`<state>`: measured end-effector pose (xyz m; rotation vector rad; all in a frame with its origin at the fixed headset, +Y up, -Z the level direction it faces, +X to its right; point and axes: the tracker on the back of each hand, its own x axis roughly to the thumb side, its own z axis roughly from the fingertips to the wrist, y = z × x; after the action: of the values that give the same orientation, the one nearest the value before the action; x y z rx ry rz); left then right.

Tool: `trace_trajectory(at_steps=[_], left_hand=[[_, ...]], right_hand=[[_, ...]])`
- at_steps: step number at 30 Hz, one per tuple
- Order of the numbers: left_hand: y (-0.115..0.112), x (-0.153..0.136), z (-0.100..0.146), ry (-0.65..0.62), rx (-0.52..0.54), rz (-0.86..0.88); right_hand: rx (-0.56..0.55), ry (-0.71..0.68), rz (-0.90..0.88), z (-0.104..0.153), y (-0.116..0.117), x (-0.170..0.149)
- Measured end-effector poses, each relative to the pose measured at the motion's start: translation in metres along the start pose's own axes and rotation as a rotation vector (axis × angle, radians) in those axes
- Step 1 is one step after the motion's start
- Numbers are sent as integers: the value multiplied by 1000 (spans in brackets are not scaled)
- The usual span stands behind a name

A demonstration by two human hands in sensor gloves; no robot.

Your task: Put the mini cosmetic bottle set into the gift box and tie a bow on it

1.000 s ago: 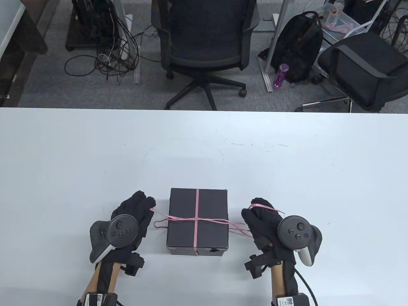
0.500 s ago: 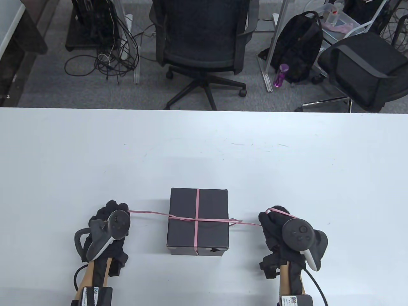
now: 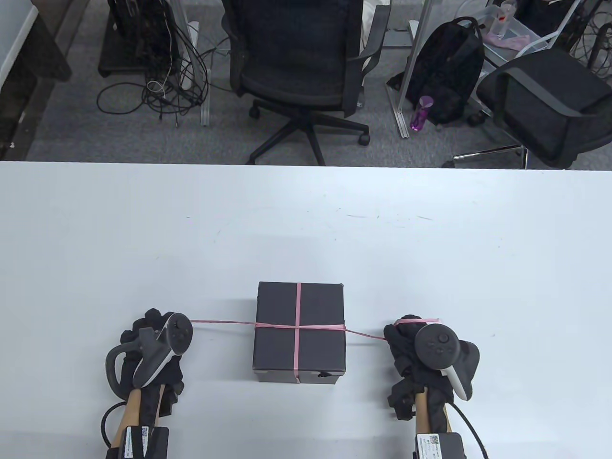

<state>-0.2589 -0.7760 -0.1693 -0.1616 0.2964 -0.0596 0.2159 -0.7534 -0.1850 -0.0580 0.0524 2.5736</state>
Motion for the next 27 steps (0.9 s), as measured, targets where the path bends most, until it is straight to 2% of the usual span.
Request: trace_trajectory(at_steps=[8,12,16,18,22,23,25,27], left_hand=[[-1,1,-1,0,-74,-7],[-1,-2,-4,-8,-154,24],[1,-4,-6,6,-221,19],[3,-5,-5,-3,-220,32],[21,1,2,-116,-70,234],[27,5,5,-195,-35,335],[34,13,10,-325,-9,516],[37,22,13,-410,-35,672]], right_hand=[[28,34,58,-3,5,-7],[70,71,146,-4,6,-13],[86,118,141,-5,4,-18],[70,127,139,-4,1,-18],[-18,13,33,1,-11,-1],[-12,-55,-36,3,-13,9],[27,-144,-135,7,-13,23],[137,-238,-225,11,-8,39]])
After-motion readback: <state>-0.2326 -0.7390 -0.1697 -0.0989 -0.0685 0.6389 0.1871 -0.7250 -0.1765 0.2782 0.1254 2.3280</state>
